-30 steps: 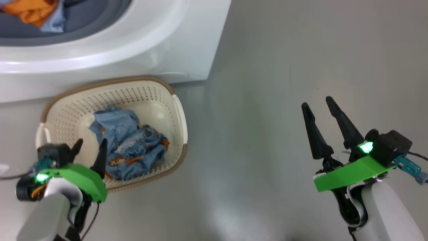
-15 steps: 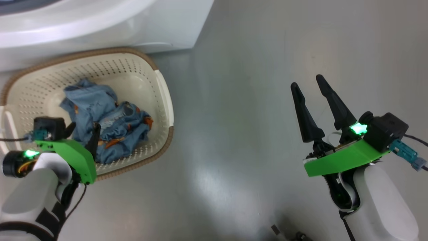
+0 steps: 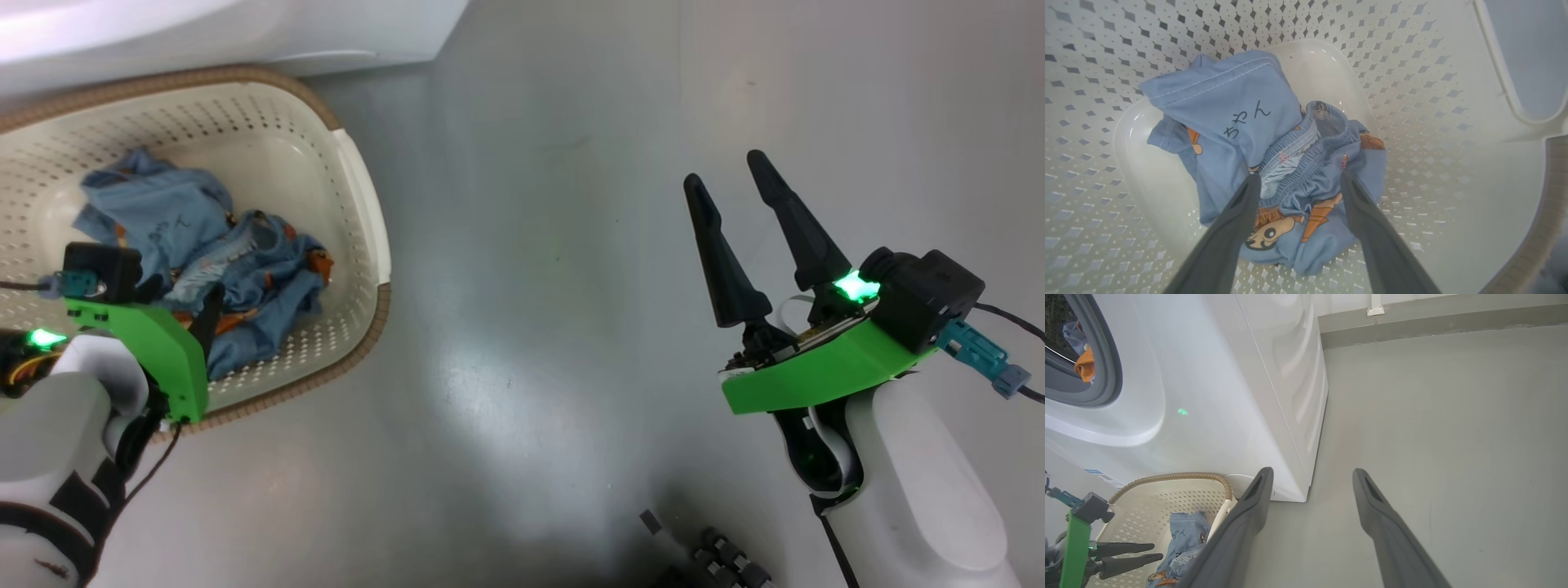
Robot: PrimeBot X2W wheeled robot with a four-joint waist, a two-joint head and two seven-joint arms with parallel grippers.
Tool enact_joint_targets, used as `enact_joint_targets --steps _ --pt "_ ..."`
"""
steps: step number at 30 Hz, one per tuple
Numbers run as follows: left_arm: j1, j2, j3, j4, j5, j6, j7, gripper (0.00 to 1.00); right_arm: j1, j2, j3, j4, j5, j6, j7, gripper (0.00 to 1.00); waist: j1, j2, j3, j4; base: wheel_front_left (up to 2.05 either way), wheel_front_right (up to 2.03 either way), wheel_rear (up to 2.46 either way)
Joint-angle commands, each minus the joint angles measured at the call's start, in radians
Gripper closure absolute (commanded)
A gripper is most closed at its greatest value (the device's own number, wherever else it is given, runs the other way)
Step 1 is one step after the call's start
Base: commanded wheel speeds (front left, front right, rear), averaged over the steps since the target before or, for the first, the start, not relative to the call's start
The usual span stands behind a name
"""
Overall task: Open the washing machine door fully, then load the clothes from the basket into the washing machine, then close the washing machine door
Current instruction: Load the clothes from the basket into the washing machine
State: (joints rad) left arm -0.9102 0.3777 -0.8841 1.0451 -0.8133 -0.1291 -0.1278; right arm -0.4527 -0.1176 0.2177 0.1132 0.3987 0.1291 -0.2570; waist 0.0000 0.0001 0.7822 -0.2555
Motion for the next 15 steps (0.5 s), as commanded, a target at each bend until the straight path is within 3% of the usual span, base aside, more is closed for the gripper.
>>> enact_joint_targets --steps 1,15 --pt "-0.014 0.045 -0.001 0.0 -0.021 -0.002 0.005 0.0 0.015 0.007 0.024 -0.025 -0.012 0.002 -0.005 0.0 0.0 -0.0001 0.022 -0.015 0.0 0.0 0.0" --pt "-0.081 0.095 -0.195 -0.001 -0.143 -0.002 0.031 0.0 -0.002 0.015 0.054 -0.041 -0.014 0.002 -0.005 0.0 0.0 -0.0001 0.094 -0.051 0.0 0.0 0.0"
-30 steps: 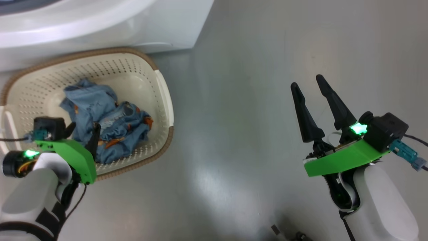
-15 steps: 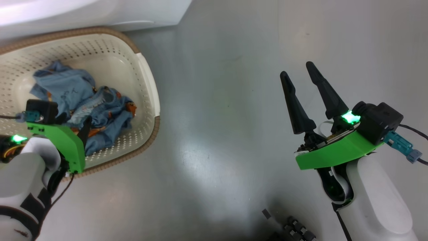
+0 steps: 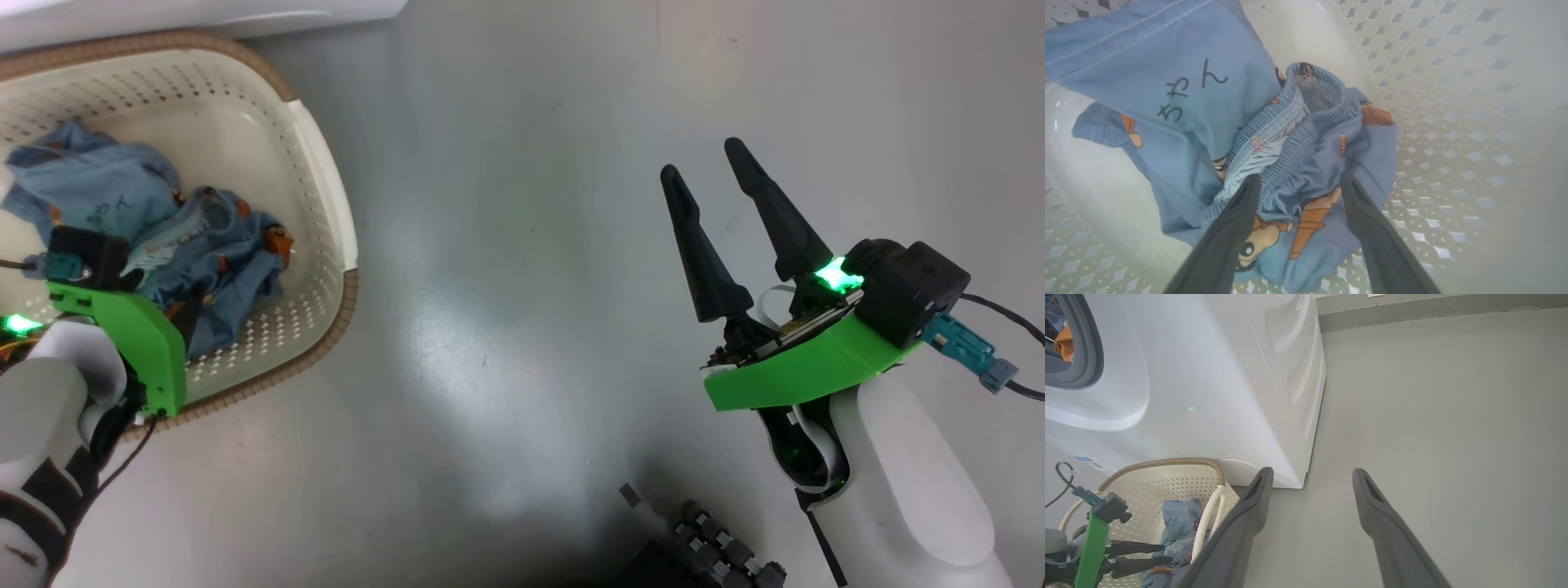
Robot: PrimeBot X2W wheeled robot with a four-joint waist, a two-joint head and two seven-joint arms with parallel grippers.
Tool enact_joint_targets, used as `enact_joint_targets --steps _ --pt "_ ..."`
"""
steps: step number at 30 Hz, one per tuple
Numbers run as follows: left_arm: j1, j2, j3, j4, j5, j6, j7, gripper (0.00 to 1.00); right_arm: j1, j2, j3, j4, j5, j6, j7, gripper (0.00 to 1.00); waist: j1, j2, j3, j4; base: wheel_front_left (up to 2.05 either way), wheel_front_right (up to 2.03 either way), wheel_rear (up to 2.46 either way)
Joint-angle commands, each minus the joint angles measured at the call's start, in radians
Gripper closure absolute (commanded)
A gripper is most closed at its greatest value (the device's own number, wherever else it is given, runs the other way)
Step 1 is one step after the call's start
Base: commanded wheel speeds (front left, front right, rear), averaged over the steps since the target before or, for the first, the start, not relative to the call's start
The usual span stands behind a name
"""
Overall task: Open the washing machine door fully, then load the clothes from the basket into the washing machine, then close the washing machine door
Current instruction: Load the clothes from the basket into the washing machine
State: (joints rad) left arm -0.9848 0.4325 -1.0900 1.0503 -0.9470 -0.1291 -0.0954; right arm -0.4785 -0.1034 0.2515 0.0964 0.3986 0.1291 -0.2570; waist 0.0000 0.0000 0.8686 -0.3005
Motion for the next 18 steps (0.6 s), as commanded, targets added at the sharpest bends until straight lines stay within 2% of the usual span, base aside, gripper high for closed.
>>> enact_joint_targets --steps 1,10,11,12,13,14,15,16,18 --pt "-0.009 0.044 -0.002 -0.011 -0.018 -0.002 0.0 0.0 0.024 0.001 0.021 -0.026 -0.014 0.002 -0.005 0.0 0.0 0.0 0.011 -0.008 0.0 0.0 0.0" --pt "-0.042 0.061 -0.1 -0.029 -0.096 -0.002 0.002 0.0 0.024 0.003 0.03 -0.032 -0.017 0.002 -0.005 0.0 0.0 0.0 0.024 -0.021 0.0 0.0 0.0" --pt "-0.045 0.063 -0.108 -0.031 -0.106 -0.002 0.001 0.18 0.023 0.003 0.03 -0.033 -0.017 0.002 -0.005 0.0 0.0 0.0 0.026 -0.022 0.0 0.0 0.0" --pt "-0.049 0.066 -0.116 -0.032 -0.113 -0.002 0.001 0.46 0.023 0.004 0.03 -0.034 -0.018 0.002 -0.005 0.0 0.0 0.0 0.027 -0.023 0.0 0.0 0.0" --pt "-0.049 0.066 -0.116 -0.032 -0.113 -0.002 0.001 0.46 0.023 0.004 0.03 -0.034 -0.018 0.002 -0.005 0.0 0.0 0.0 0.027 -0.023 0.0 0.0 0.0" --pt "-0.051 0.068 -0.123 -0.033 -0.121 -0.002 0.001 0.57 0.022 0.004 0.03 -0.036 -0.018 0.002 -0.005 0.0 0.0 0.0 0.028 -0.024 0.0 0.0 0.0" --pt "-0.053 0.069 -0.13 -0.035 -0.13 -0.002 0.001 0.74 0.022 0.004 0.03 -0.037 -0.018 0.002 -0.005 0.0 0.0 0.0 0.028 -0.025 0.0 0.0 0.0" --pt "-0.055 0.071 -0.136 -0.036 -0.136 -0.002 0.0 0.87 0.022 0.004 0.03 -0.038 -0.019 0.002 -0.005 0.0 0.0 0.0 0.027 -0.026 0.0 0.0 0.0" --pt "-0.057 0.073 -0.146 -0.039 -0.151 -0.002 -0.002 1.0 0.024 0.004 0.031 -0.04 -0.019 0.002 -0.005 0.0 0.0 0.0 0.027 -0.027 0.0 0.0 0.0"
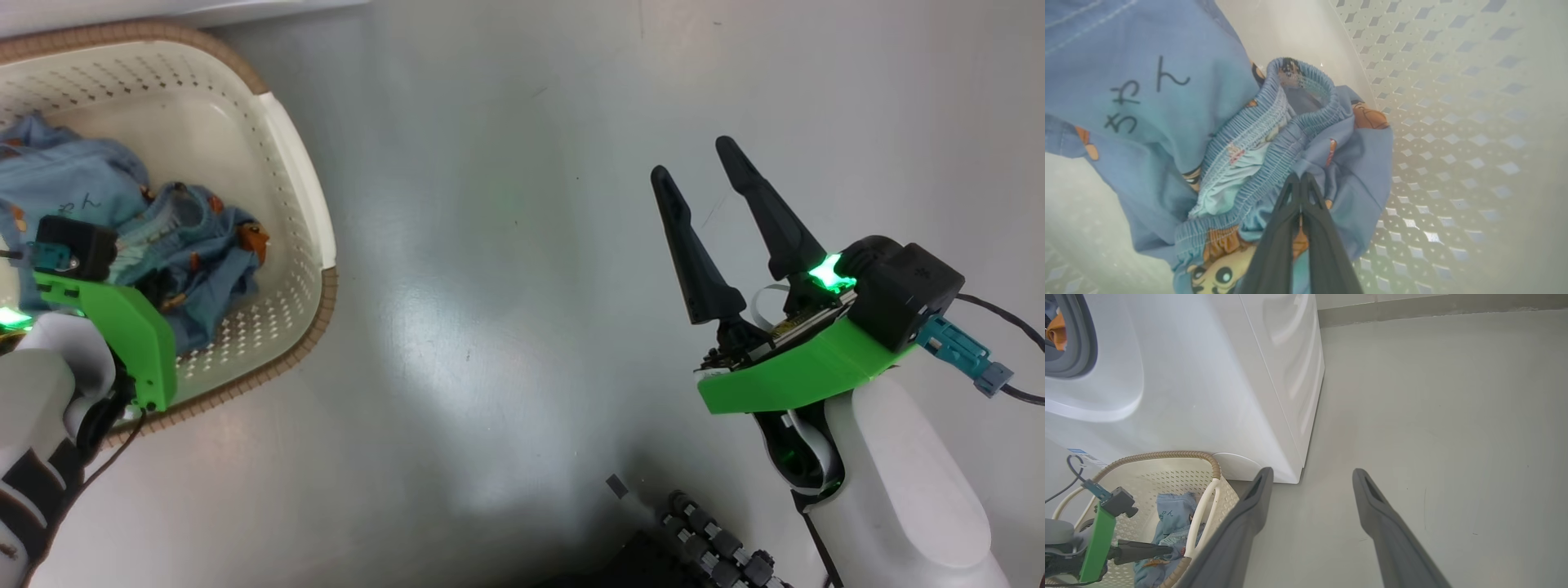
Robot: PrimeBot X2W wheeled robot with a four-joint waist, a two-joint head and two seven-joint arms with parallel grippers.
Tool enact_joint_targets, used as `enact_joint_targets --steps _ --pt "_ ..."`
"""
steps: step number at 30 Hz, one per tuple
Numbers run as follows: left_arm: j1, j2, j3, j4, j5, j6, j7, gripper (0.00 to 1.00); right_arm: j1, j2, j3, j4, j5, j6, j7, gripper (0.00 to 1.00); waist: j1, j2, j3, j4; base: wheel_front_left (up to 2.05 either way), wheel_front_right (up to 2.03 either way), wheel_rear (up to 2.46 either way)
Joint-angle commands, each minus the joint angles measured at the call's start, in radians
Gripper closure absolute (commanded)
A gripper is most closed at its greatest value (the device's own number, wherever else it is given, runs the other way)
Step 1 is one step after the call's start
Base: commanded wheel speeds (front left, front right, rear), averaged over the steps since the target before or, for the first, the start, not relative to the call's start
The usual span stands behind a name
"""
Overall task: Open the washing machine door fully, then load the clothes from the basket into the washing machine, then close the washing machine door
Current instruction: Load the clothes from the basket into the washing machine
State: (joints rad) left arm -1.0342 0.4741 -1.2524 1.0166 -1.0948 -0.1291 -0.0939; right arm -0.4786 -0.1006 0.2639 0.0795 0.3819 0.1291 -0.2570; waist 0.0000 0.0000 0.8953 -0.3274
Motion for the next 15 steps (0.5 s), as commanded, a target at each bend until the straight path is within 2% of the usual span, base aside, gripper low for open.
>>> enact_joint_targets --steps 1,7,15 --pt "-0.008 0.033 0.011 -0.007 -0.01 -0.002 -0.003 1.0 0.024 0.001 0.018 -0.024 -0.002 0.002 -0.005 0.0 0.0 0.0 0.0 -0.001 0.0 0.0 0.0" --pt "-0.013 0.038 -0.008 -0.013 -0.041 -0.002 -0.016 1.0 0.024 -0.001 0.013 -0.025 -0.002 0.002 -0.005 0.0 0.0 0.0 -0.005 0.0 0.0 0.0 0.0" --pt "-0.017 0.022 -0.012 -0.011 -0.109 -0.002 -0.108 1.0 0.024 -0.005 -0.009 -0.022 -0.007 0.002 -0.005 0.0 0.0 0.0 -0.047 0.038 0.0 0.0 0.0"
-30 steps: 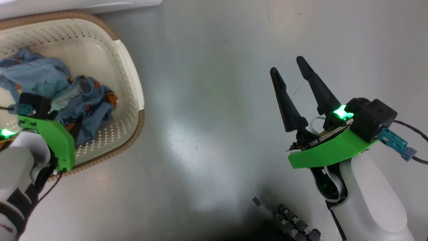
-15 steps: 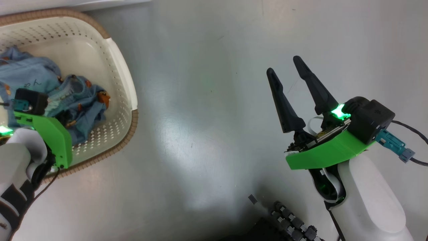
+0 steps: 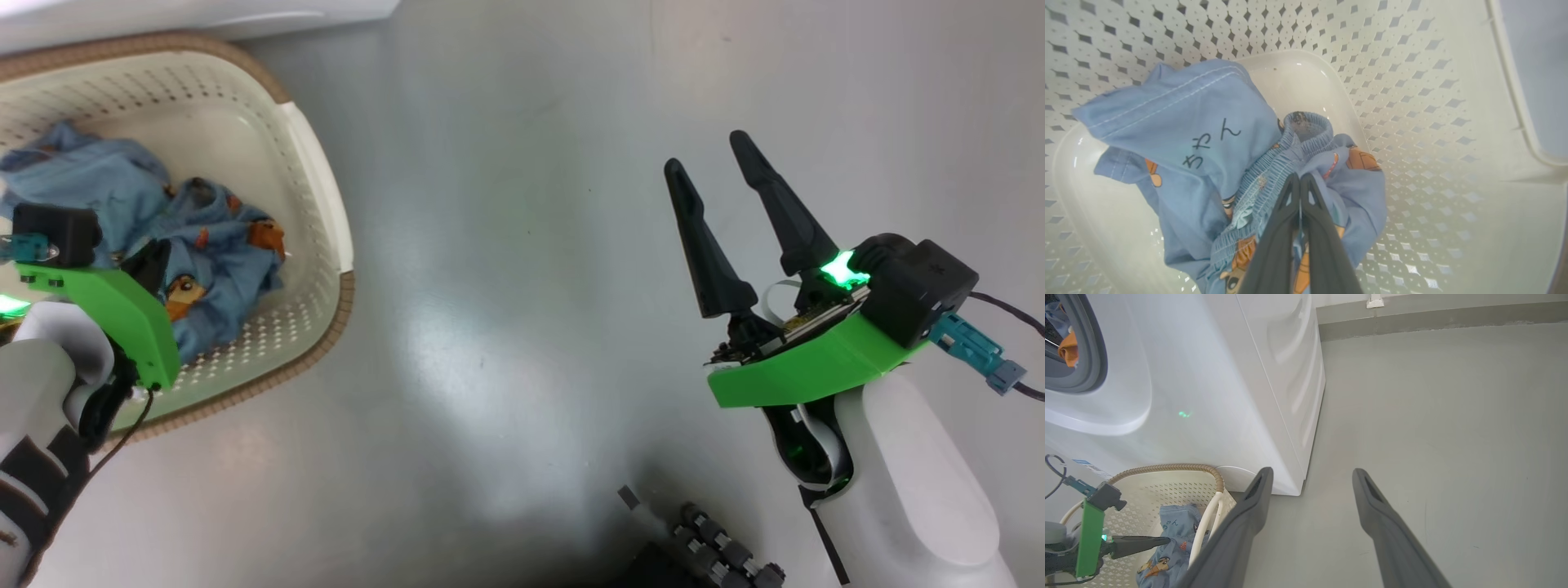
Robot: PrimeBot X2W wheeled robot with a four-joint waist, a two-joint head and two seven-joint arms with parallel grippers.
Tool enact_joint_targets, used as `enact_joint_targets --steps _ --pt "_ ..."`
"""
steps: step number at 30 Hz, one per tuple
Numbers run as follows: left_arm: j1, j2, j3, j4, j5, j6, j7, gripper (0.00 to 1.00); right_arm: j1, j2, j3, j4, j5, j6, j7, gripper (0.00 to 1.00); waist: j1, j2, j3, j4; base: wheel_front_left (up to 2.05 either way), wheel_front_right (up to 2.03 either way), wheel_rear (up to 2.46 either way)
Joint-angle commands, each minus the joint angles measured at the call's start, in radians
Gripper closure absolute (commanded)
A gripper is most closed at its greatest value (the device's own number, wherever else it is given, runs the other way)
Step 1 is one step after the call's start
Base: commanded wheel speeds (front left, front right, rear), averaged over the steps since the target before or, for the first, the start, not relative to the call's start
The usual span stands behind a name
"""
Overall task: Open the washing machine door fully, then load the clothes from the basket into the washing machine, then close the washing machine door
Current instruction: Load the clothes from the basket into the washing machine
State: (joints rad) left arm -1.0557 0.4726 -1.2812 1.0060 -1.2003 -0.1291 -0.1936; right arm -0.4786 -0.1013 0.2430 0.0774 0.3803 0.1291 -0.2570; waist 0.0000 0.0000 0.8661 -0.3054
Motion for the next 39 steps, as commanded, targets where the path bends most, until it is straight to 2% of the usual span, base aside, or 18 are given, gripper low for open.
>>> enact_joint_targets --steps 1,8,12,24,25,39 --pt "0.008 0.023 0.017 -0.001 -0.013 -0.002 -0.019 1.0 0.024 -0.005 0.009 -0.02 -0.005 0.002 -0.005 0.0 0.0 0.0 -0.026 0.021 0.0 0.0 0.0" --pt "0.034 0.009 0.057 -0.013 -0.062 -0.002 -0.066 1.0 0.035 -0.021 -0.006 -0.005 -0.006 0.002 -0.005 0.0 0.0 0.0 -0.102 0.071 0.0 0.0 0.0" --pt "0.037 0.004 0.143 -0.036 -0.039 -0.002 -0.068 1.0 0.044 -0.035 -0.017 0.007 -0.004 0.002 -0.005 0.0 0.0 0.0 -0.149 0.101 0.0 0.0 0.0" --pt "0.211 -0.011 0.489 -0.151 0.17 -0.002 -0.068 1.0 0.099 -0.075 -0.04 0.047 0.005 0.002 -0.005 0.0 0.0 0.0 -0.311 0.152 0.0 0.0 0.0" --pt "0.211 -0.011 0.489 -0.151 0.17 -0.002 -0.068 1.0 0.099 -0.075 -0.04 0.047 0.005 0.002 -0.005 0.0 0.0 0.0 -0.311 0.152 0.0 0.0 0.0" --pt "0.472 -0.072 0.867 -0.322 0.444 -0.002 -0.068 1.0 0.22 -0.121 -0.078 0.08 0.017 0.002 -0.005 0.0 0.0 0.0 -0.51 0.187 0.0 0.0 0.0"
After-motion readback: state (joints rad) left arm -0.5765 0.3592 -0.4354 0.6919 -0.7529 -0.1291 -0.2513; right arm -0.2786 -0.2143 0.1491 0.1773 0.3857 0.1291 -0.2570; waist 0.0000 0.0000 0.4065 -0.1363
